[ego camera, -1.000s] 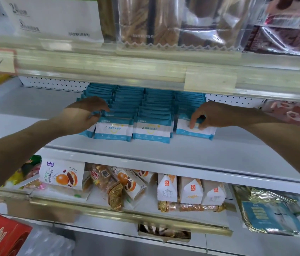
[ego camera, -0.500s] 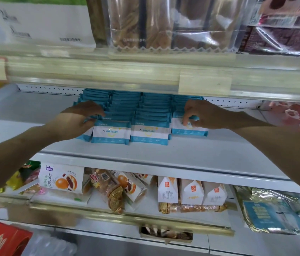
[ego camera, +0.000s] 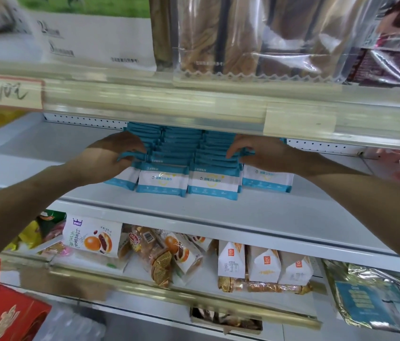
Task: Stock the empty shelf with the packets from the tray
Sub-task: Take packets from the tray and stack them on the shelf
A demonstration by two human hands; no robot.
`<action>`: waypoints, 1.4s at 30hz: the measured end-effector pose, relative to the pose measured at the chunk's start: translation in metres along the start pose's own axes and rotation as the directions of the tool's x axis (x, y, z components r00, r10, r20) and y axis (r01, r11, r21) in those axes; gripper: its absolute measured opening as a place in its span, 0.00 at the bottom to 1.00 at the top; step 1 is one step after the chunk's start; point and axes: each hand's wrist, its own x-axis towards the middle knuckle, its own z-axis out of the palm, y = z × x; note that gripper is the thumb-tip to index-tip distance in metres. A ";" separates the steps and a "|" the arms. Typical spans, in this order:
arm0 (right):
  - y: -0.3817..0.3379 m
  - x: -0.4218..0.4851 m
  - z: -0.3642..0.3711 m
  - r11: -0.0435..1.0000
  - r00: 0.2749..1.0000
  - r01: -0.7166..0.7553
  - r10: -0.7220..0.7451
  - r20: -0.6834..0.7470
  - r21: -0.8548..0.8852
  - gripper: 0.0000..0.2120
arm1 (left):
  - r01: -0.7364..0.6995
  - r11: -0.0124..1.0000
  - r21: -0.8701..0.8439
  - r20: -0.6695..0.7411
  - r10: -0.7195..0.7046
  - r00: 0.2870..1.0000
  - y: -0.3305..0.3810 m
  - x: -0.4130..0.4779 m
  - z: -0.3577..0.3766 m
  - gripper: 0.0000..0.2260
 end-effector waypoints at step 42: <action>-0.099 0.059 0.027 0.967 0.898 0.164 -0.064 0.435 -0.197 0.14 | 0.211 0.978 0.007 0.116 -0.210 0.971 -0.027 -0.058 -0.018 0.16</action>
